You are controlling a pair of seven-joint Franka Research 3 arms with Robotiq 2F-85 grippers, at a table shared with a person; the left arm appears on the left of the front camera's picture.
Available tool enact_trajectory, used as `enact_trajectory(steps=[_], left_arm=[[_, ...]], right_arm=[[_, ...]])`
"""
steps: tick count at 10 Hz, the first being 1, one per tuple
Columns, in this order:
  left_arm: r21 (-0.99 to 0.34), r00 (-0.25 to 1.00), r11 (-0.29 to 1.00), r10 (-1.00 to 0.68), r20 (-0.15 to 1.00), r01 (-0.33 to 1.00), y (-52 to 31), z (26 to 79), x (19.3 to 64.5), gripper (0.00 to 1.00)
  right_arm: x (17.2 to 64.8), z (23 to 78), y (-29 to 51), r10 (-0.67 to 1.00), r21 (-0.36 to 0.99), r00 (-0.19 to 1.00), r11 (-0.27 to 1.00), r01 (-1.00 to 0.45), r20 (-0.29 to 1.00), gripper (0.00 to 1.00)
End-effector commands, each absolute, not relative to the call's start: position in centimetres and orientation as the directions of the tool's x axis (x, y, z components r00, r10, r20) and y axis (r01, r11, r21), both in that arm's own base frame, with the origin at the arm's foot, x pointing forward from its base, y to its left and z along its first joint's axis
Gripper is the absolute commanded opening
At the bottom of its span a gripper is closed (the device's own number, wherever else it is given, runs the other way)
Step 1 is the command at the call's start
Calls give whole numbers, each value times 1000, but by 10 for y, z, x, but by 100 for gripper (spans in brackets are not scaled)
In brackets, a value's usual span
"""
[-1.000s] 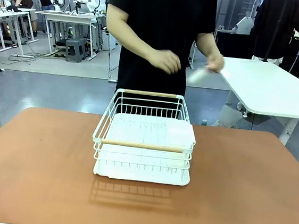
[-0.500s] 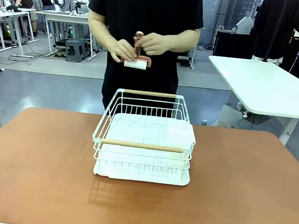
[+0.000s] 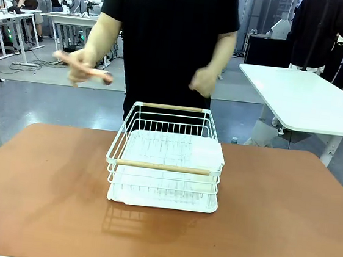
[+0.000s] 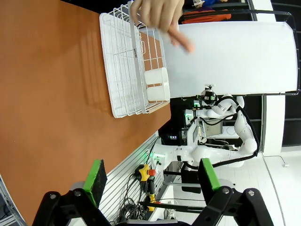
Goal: Clean the table.
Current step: Pick up the Lint Roller when the human hands it over.
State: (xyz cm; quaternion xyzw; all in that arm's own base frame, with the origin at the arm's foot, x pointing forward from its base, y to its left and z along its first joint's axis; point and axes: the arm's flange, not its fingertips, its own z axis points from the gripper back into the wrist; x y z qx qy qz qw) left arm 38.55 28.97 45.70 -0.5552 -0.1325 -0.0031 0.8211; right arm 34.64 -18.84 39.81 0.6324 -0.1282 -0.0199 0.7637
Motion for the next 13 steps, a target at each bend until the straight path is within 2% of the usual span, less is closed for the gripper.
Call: enact_trajectory(steps=[1,13], left_arm=[[-912,963,380,146,227,158,290,457,382,100],[-912,963,380,146,227,158,290,457,382,100]], right_arm=[[345,400,-187,-194,971,964,189,-147,183,100],[345,400,-187,-194,971,964,189,-147,183,100]])
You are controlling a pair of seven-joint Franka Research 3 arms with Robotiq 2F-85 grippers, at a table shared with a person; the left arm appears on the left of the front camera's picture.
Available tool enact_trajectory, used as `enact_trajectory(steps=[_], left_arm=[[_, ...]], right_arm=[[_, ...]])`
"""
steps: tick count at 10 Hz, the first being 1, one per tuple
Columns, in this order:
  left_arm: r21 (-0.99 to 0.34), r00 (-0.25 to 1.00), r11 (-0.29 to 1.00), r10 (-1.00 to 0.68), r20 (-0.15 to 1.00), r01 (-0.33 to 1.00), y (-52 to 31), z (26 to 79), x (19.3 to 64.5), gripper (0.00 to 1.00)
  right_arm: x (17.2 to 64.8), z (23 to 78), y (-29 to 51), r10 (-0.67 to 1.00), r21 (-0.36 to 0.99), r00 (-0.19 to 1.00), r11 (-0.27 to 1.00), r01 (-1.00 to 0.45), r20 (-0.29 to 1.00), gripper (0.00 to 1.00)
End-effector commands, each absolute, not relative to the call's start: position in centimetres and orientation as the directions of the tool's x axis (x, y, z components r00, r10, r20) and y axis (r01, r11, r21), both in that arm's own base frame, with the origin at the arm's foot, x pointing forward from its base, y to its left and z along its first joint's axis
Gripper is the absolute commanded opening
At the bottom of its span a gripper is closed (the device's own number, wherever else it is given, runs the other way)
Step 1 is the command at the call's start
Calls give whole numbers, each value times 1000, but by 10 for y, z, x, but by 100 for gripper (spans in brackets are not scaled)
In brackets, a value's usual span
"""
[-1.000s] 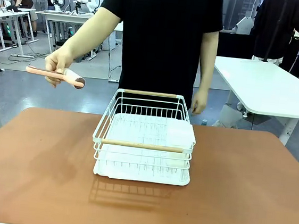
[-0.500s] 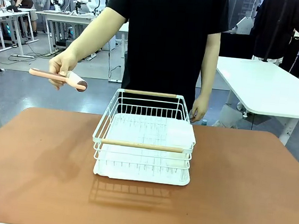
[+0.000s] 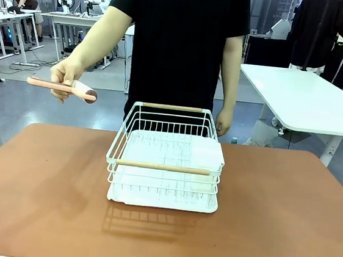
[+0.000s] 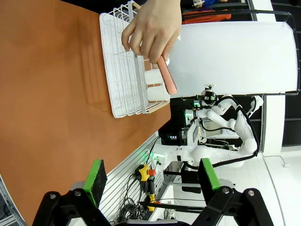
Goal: Clean the table.
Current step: Pick up the Lint Roller when the human hands it over.
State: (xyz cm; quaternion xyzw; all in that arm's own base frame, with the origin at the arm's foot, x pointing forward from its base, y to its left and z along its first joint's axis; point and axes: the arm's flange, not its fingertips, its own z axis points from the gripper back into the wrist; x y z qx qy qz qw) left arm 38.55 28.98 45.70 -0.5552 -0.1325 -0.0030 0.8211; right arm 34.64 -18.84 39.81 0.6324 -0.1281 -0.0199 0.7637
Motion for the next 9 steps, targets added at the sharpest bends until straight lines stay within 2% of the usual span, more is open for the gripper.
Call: enact_trajectory(steps=[1,2,5,9], left_arm=[[-911,965,383,142,221,152,290,457,386,100],[-905,979,410,111,171,112,266,470,372,100],[-847,979,527,196,50,-63,205,496,334,100],[-827,943,546,329,61,-137,149,507,310,100]], right_arm=[[345,400,-187,-194,971,964,189,-147,183,100],[345,400,-187,-194,971,964,189,-147,183,100],[345,400,-187,-194,971,964,189,-147,183,100],[345,400,-187,-194,971,964,189,-147,183,100]])
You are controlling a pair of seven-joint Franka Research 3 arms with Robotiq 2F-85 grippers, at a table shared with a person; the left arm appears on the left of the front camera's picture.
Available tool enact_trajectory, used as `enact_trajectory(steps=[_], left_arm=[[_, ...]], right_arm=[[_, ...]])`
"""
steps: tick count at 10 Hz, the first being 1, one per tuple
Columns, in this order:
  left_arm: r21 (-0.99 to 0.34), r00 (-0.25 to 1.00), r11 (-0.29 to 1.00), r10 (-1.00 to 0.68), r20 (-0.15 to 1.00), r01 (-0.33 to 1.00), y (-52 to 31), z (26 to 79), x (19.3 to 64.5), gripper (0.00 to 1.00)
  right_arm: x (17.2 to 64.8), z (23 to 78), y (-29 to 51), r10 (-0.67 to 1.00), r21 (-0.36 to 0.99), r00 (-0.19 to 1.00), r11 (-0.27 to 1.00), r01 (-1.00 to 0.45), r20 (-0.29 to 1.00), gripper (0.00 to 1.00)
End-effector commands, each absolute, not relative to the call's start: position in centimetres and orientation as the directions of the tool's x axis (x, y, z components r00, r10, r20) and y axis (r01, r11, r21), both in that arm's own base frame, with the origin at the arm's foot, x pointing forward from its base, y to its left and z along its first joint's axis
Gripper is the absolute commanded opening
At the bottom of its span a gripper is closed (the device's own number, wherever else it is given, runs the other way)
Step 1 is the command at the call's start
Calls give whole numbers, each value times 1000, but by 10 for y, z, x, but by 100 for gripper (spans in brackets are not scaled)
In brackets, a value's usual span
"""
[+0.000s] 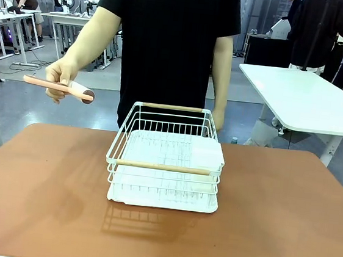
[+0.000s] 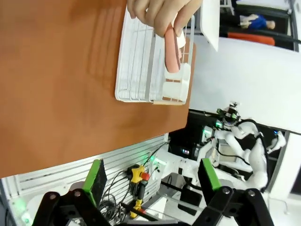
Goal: Clean the table.
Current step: Pick up the Lint Roller when the human hands it over.
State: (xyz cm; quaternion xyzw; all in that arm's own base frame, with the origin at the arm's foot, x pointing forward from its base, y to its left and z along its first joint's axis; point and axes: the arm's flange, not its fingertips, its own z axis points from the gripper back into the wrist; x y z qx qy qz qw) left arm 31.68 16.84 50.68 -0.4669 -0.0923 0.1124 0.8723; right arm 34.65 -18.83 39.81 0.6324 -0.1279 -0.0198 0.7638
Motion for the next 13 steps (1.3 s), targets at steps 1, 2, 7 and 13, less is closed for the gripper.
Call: enact_trajectory(steps=[1,2,7,13], left_arm=[[-800,920,579,381,95,-157,129,507,306,100],[-788,925,596,368,99,-152,115,504,307,100],[-782,846,585,513,149,-217,57,510,328,100],[-767,839,600,520,160,-226,57,518,341,100]], right_arm=[[345,400,-187,-194,971,964,189,-147,183,100],[345,400,-187,-194,971,964,189,-147,183,100],[345,400,-187,-194,971,964,189,-147,183,100],[345,400,-187,-194,971,964,189,-147,183,100]])
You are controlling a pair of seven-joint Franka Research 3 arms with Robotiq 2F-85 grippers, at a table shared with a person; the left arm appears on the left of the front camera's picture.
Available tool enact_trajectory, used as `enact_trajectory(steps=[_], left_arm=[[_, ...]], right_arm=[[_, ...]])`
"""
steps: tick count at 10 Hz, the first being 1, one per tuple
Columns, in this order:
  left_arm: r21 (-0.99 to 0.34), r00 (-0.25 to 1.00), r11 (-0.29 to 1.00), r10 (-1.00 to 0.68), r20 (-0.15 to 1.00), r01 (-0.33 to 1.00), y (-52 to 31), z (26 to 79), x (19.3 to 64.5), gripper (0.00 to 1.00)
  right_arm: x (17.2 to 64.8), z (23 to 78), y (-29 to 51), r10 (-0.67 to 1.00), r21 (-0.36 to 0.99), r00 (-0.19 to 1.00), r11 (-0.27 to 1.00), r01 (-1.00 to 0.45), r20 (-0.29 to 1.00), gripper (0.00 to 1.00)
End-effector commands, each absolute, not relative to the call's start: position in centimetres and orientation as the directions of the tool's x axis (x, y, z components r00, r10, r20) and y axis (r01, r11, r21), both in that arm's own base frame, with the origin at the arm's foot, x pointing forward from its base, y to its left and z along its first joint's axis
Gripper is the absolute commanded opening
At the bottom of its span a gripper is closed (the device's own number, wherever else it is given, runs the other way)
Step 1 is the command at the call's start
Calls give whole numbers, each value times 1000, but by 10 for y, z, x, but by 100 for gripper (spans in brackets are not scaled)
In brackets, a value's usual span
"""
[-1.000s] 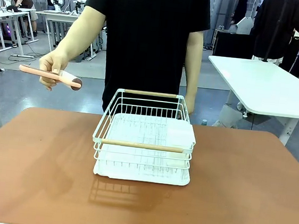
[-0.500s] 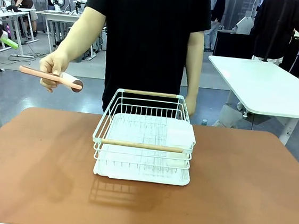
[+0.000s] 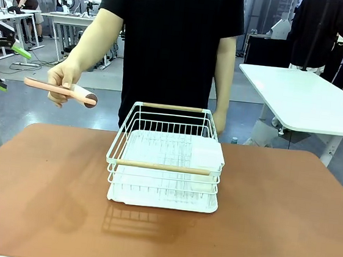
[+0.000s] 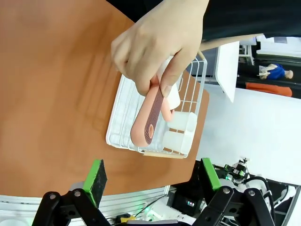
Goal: Clean the table.
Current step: Pick up the Lint Roller when the human hands it over.
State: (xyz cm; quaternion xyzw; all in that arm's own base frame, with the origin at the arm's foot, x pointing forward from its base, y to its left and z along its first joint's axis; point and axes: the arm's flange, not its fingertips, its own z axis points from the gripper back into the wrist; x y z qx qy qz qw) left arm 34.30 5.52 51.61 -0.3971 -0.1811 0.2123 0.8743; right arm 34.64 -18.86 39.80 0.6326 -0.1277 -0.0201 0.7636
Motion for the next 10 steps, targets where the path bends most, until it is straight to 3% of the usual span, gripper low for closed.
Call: enact_trajectory(steps=[1,5,10], left_arm=[[-766,847,601,510,148,-228,52,515,344,100],[-683,685,575,713,149,-451,16,484,342,100],[-727,673,476,739,26,-495,2,455,343,100]], right_arm=[[345,400,-187,-194,971,964,189,-147,183,100],[345,400,-187,-194,971,964,189,-147,183,100],[345,400,-187,-194,971,964,189,-147,183,100]])
